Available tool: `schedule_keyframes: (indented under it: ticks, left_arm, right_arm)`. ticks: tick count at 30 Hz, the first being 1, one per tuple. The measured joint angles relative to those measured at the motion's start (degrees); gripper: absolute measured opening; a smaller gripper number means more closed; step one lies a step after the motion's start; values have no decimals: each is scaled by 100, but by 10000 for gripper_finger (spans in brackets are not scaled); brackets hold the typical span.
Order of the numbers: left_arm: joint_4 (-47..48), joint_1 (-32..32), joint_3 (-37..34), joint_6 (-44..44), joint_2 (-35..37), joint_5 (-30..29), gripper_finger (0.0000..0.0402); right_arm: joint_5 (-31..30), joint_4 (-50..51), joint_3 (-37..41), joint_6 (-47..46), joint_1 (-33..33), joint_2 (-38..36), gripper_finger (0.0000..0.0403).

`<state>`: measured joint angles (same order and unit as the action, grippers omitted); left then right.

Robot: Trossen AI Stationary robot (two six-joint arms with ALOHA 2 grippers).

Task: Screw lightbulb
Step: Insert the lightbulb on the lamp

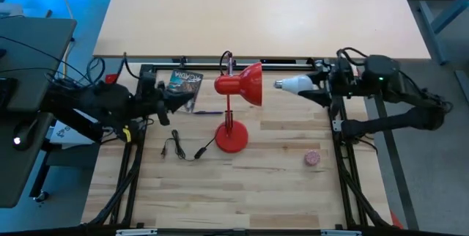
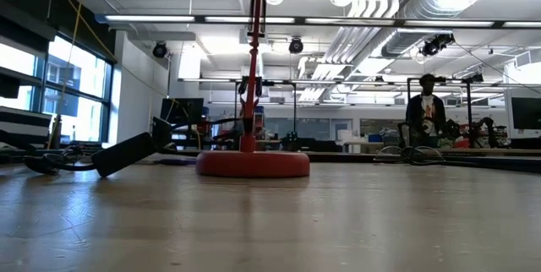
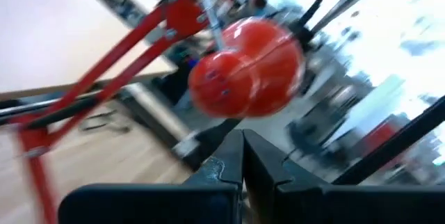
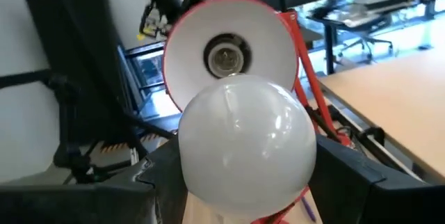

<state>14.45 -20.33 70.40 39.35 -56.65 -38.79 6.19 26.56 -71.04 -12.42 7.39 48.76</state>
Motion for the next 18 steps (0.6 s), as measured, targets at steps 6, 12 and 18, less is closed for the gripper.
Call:
schedule_keyframes:
  ticks: [6, 12, 18]
  left_arm:
    - [-899, 52, -329, 28, -427, -506, 0]
    - [-1219, 277, -323, 448, -687, -930, 0]
    - [-1542, 397, -316, 450, -676, -1273, 0]
  right_arm:
    - [1299, -176, 261, 638, 754, 12, 228]
    - [2326, -928, 253, 848, 1259, 115, 228]
    - [2483, -1127, 253, 1424, 1226, 406, 228]
